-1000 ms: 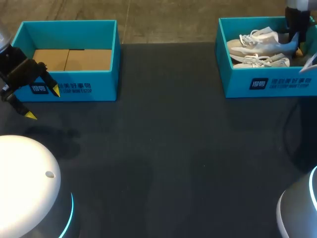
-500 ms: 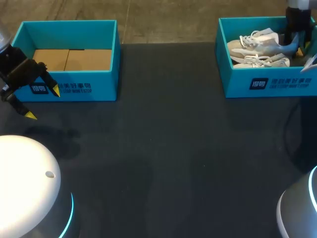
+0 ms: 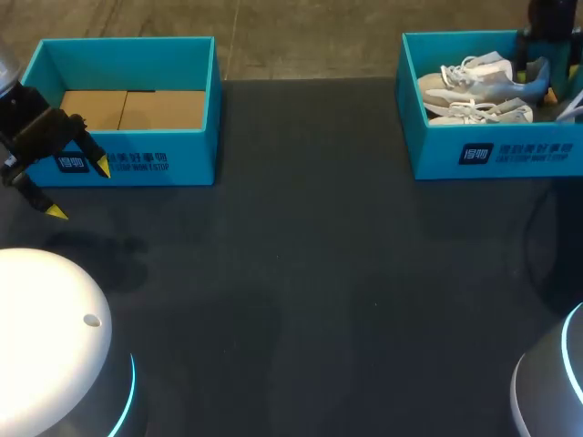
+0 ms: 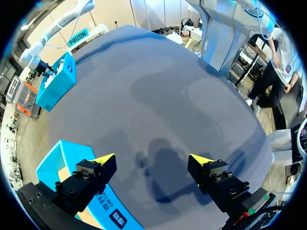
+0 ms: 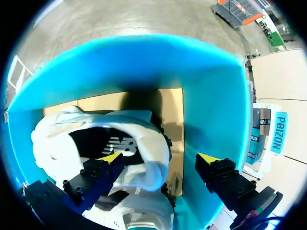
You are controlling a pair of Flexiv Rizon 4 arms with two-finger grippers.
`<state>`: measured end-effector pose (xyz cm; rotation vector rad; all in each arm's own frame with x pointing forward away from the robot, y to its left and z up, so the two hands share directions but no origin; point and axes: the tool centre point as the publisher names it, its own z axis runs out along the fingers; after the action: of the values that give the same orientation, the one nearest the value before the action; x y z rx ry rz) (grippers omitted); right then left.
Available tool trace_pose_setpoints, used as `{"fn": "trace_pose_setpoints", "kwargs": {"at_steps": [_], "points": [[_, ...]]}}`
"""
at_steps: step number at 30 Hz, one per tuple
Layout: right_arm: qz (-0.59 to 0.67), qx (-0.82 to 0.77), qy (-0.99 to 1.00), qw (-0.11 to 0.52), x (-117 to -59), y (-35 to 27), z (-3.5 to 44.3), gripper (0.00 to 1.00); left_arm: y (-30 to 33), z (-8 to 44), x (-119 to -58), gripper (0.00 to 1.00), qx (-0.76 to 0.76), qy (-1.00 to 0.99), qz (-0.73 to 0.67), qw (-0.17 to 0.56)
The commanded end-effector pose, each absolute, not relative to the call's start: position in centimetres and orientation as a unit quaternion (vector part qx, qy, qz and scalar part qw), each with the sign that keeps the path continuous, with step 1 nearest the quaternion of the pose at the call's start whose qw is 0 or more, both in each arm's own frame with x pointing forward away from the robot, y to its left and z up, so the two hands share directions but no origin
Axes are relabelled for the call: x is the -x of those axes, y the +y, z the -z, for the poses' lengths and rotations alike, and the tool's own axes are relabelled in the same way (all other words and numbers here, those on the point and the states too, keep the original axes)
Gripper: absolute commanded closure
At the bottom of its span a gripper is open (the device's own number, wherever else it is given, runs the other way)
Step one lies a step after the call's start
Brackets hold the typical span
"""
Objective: Take the shoe out of the shoebox, open the shoe tongue, remove and reinsert the insole, then place the shoe into the shoebox
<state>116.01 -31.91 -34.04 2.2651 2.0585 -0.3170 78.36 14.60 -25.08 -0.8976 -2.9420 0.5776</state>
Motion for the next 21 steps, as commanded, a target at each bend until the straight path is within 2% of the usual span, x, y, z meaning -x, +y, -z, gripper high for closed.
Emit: {"fn": "trace_pose_setpoints", "kwargs": {"at_steps": [1, 11, 21], "points": [[0.108, -0.733, 0.672, 0.014, -116.1, -31.8, 31.7, 0.00, 14.6, 25.0, -78.3, 0.00, 0.287, -0.940, -0.183, 0.006], [0.086, -0.719, 0.689, -0.008, -114.5, -29.5, 27.5, 0.00, 14.6, 25.0, -78.3, 0.00, 0.287, -0.940, -0.183, 0.006], [0.068, -0.704, 0.706, -0.034, -109.9, -26.3, 24.9, 0.00, 14.6, 25.0, -78.3, 0.00, 0.287, -0.940, -0.183, 0.006]]}}
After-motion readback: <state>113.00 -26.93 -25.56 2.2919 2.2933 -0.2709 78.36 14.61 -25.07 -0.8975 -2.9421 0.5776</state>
